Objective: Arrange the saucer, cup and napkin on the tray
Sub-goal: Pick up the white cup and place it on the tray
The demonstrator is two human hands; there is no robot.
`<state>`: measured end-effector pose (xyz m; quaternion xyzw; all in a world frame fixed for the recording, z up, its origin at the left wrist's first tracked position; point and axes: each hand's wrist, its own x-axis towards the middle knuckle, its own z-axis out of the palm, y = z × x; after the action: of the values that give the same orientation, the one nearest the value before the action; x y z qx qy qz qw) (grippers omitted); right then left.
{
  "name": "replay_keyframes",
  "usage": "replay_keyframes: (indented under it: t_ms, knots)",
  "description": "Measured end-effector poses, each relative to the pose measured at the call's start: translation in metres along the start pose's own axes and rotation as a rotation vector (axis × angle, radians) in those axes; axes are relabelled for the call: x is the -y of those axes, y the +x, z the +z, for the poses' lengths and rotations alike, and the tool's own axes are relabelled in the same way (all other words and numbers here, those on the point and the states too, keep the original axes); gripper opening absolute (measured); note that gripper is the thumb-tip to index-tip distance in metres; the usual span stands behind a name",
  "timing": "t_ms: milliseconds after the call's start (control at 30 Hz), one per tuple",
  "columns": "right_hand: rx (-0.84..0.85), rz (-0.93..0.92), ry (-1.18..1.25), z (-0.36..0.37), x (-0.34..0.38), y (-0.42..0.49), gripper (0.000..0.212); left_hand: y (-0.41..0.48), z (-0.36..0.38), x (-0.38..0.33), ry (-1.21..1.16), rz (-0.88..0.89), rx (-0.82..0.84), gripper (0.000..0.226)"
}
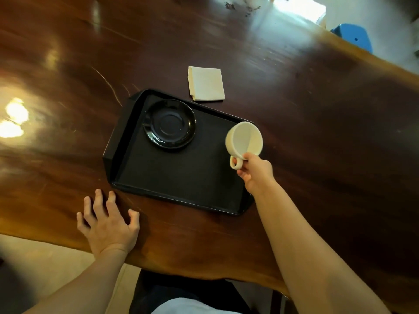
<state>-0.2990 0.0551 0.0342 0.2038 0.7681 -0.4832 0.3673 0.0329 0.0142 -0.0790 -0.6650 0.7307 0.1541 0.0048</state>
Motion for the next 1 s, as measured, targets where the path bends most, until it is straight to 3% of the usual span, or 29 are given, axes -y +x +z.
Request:
replay_keyframes:
  t_ms: [167, 533, 633, 700, 800, 900, 1000]
  knots:
    - [-0.008, 0.039, -0.060, 0.023, -0.006, 0.001, 0.039, 0.000, 0.001, 0.001, -0.001, -0.008, 0.002, 0.070]
    - [0.042, 0.077, -0.119, 0.040, -0.003, 0.012, 0.043, 0.000, 0.001, -0.001, 0.019, -0.017, 0.019, 0.070]
    - [-0.007, 0.100, -0.185, 0.035, 0.007, 0.018, 0.054, 0.001, 0.001, -0.001, 0.020, -0.021, 0.020, 0.071]
    - [-0.138, 0.004, -0.232, 0.032, 0.018, 0.026, 0.052, 0.002, 0.001, 0.001, 0.017, -0.018, 0.017, 0.071]
    - [-0.284, -0.287, -0.391, 0.041, 0.041, 0.041, 0.044, 0.002, 0.002, 0.001, 0.019, -0.025, 0.029, 0.071]
    - [-0.246, -0.550, -0.590, 0.068, 0.068, 0.043, 0.043, 0.003, 0.001, 0.001, 0.037, -0.037, 0.060, 0.072]
    - [-0.145, -0.662, -0.765, 0.104, 0.088, 0.051, 0.046, 0.003, 0.001, 0.001, 0.053, -0.040, 0.080, 0.071]
